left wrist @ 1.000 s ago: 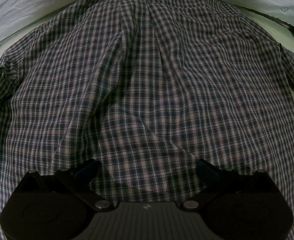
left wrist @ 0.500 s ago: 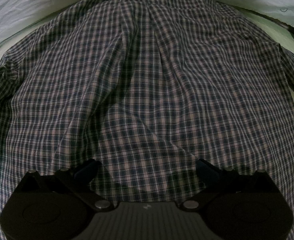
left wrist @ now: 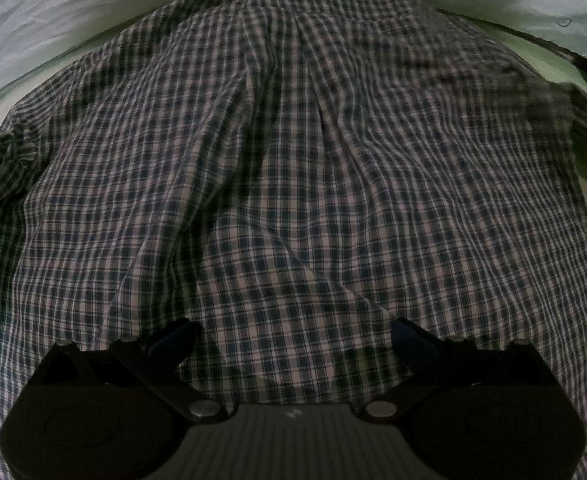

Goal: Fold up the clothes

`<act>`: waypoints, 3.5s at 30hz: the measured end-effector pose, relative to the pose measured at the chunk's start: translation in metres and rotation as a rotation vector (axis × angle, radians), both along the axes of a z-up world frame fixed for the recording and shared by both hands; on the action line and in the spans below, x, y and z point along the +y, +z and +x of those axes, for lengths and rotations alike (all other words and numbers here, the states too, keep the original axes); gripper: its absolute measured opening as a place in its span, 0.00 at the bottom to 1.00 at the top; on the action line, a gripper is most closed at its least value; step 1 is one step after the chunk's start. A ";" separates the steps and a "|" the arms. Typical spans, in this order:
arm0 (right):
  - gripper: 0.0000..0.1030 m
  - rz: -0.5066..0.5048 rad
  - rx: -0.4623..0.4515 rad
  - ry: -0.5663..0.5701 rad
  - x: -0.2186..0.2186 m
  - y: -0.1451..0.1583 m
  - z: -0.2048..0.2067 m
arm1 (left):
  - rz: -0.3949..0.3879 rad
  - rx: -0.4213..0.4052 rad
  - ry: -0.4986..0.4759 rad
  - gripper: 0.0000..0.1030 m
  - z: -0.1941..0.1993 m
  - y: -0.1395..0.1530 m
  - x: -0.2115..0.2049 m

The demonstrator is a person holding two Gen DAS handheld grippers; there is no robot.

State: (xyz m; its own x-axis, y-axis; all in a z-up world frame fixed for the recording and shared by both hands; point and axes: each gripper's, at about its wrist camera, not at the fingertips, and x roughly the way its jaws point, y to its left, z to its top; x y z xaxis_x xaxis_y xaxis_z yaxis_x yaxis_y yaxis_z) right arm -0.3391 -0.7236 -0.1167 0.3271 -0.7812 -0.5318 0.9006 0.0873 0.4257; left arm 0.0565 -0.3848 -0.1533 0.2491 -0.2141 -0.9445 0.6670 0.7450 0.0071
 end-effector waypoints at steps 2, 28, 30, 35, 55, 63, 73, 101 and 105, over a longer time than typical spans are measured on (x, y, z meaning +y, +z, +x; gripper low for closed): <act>0.09 0.030 0.141 0.018 0.002 -0.014 0.000 | 0.005 0.005 0.000 1.00 0.001 -0.001 -0.002; 0.71 0.060 0.226 0.356 0.107 -0.010 0.035 | -0.216 -0.031 0.217 1.00 -0.010 0.043 0.078; 0.66 0.080 0.203 0.484 0.131 -0.012 0.052 | -0.219 -0.068 0.223 1.00 -0.014 0.050 0.097; 0.53 0.096 0.282 0.750 0.186 -0.021 0.097 | -0.222 -0.133 0.239 1.00 -0.024 0.061 0.138; 0.05 0.137 0.541 0.652 0.224 -0.018 0.074 | -0.117 -0.282 0.377 1.00 0.009 0.059 0.247; 0.36 0.154 0.509 0.488 0.240 -0.004 0.096 | -0.072 -0.306 0.476 0.93 0.063 0.049 0.294; 0.41 0.152 0.502 0.414 0.274 0.003 0.135 | 0.008 -0.352 0.203 0.85 0.087 0.020 0.263; 0.55 0.126 0.588 0.529 0.306 0.000 0.179 | 0.028 -0.440 0.551 0.45 0.137 0.042 0.365; 0.78 0.122 0.564 0.549 0.301 0.000 0.172 | -0.022 -0.435 0.548 0.72 0.111 0.060 0.352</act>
State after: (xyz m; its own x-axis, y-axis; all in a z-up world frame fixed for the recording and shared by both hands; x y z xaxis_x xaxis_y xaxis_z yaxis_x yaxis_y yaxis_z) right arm -0.1670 -0.4230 -0.1168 0.3047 -0.5119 -0.8032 0.8248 0.5635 -0.0462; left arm 0.1671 -0.0332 -0.0931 0.6812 0.0322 -0.7314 0.1355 0.9762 0.1692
